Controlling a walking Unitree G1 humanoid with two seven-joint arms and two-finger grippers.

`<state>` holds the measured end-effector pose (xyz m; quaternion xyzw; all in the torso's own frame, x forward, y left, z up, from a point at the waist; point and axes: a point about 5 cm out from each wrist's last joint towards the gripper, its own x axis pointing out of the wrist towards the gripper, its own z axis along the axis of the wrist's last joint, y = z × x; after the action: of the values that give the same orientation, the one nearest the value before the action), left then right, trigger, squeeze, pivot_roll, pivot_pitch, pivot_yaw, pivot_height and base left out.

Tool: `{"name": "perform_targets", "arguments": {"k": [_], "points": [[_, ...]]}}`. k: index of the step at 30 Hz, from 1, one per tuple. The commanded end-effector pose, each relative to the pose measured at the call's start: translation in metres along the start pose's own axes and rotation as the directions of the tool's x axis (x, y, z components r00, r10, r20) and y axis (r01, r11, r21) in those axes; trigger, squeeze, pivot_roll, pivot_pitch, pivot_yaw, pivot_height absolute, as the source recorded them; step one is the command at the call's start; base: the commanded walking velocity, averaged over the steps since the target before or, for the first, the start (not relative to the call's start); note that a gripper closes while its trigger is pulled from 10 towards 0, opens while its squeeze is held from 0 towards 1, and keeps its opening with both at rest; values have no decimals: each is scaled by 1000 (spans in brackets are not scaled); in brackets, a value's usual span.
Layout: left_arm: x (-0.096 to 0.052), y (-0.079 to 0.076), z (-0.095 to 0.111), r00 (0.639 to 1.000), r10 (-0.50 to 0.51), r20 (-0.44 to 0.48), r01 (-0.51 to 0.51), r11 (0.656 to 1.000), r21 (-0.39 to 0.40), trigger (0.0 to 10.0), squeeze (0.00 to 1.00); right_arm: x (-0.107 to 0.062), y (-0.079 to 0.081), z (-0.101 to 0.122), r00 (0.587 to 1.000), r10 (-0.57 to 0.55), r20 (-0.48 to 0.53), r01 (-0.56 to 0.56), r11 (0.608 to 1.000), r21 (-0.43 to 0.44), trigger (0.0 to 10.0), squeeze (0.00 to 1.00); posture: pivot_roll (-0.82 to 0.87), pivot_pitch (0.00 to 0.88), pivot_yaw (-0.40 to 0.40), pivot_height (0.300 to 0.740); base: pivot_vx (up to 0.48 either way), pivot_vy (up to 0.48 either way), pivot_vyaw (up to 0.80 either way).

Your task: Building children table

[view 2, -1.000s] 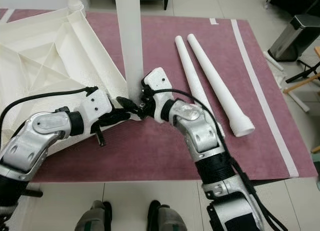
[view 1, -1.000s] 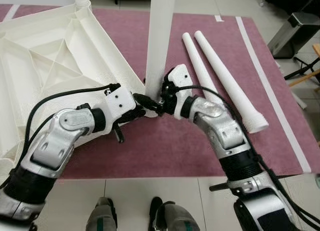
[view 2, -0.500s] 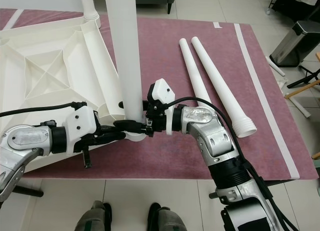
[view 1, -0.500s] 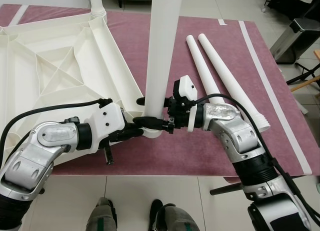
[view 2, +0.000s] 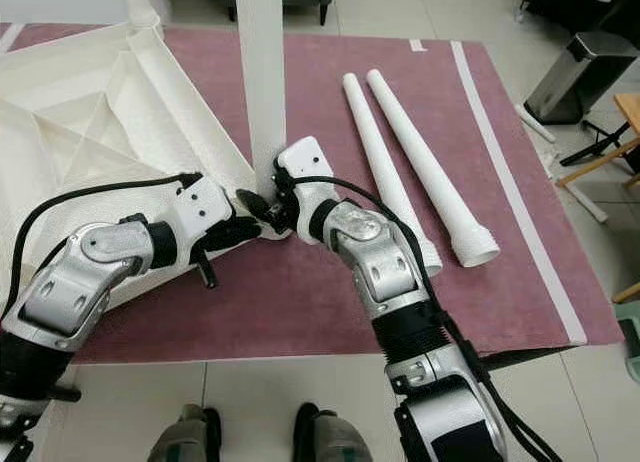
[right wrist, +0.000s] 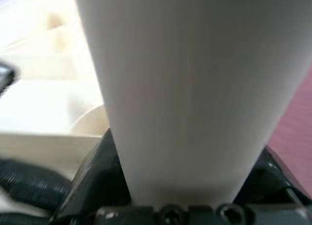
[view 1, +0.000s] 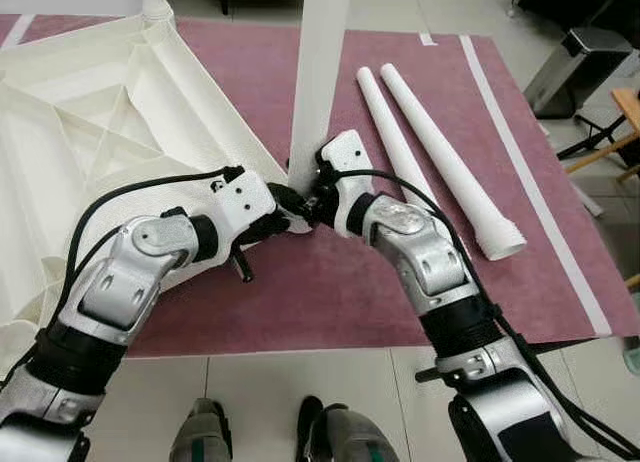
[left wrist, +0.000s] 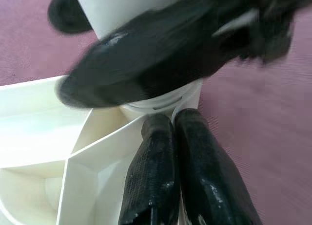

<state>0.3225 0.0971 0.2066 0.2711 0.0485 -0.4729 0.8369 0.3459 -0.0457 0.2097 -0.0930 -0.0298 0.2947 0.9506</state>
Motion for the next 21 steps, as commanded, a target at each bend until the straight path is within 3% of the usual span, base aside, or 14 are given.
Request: {"name": "perform_targets", "arguments": {"k": [1, 3, 6, 7, 8, 14, 15, 16, 17, 18, 19, 21], "points": [[2, 17, 22, 976, 204, 74, -208, 977, 46, 0, 0, -2, 4, -37, 979, -88, -182, 86, 996, -17, 0, 0, 142, 201, -42, 740, 0, 0, 0], [9, 26, 26, 967, 247, 67, -250, 967, 43, 0, 0, 1, 10, -41, 965, -172, -196, 174, 985, -10, 0, 0, 141, 201, -37, 740, 0, 0, 0], [11, 32, 31, 958, 278, 70, -281, 959, 40, 0, 0, 3, 17, -41, 959, -203, -199, 211, 977, 17, 0, 0, 140, 203, -34, 740, 0, 0, 0], [11, 31, 32, 960, 270, 78, -274, 961, 45, 0, 0, 3, 18, -39, 959, -208, -190, 218, 975, 33, 3216, 0, 140, 202, -33, 740, 0, 0, 0], [10, 30, 32, 962, 261, 82, -266, 963, 48, 0, 0, 4, 19, -37, 962, -206, -178, 215, 976, 35, 10000, 0, 140, 202, -33, 740, 0, 0, 0], [6, 23, 31, 973, 210, 94, -217, 974, 66, 0, 0, 5, 17, -26, 980, -170, -104, 174, 984, 34, 10000, 0, 140, 204, -35, 740, 0, 0, 0], [5, 20, 31, 977, 188, 101, -196, 978, 72, 0, 0, 6, 15, -22, 983, -164, -81, 168, 985, 43, 10000, 1000, 143, 204, -38, 740, 0, 0, 0], [1, 14, 32, 982, 149, 119, -159, 984, 82, 0, 0, 5, 14, -14, 994, -108, -29, 110, 993, 50, 10000, 349, 147, 204, -40, 740, 0, 0, 0], [-3, 9, 32, 985, 112, 134, -125, 988, 90, 0, 0, 3, 15, -7, 999, -46, 18, 45, 997, 55, 10000, 0, 147, 203, -42, 740, 0, 0, 0], [-3, 9, 32, 985, 112, 134, -125, 988, 90, 0, 0, 3, 15, -7, 999, -46, 18, 45, 997, 55, 10000, 0, 147, 203, -42, 740, 0, 0, 0], [-11, -2, 33, 986, 38, 163, -57, 991, 118, 0, 0, -2, 15, 5, 993, 78, 88, -82, 996, 43, 10000, 0, 147, 204, -42, 740, 0, 0, 0], [-19, -11, 34, 983, -25, 184, -1, 990, 140, 0, 0, -8, 13, 11, 978, 171, 118, -174, 985, 16, 10000, 0, 147, 204, -42, 740, 0, 0, 0]]}}
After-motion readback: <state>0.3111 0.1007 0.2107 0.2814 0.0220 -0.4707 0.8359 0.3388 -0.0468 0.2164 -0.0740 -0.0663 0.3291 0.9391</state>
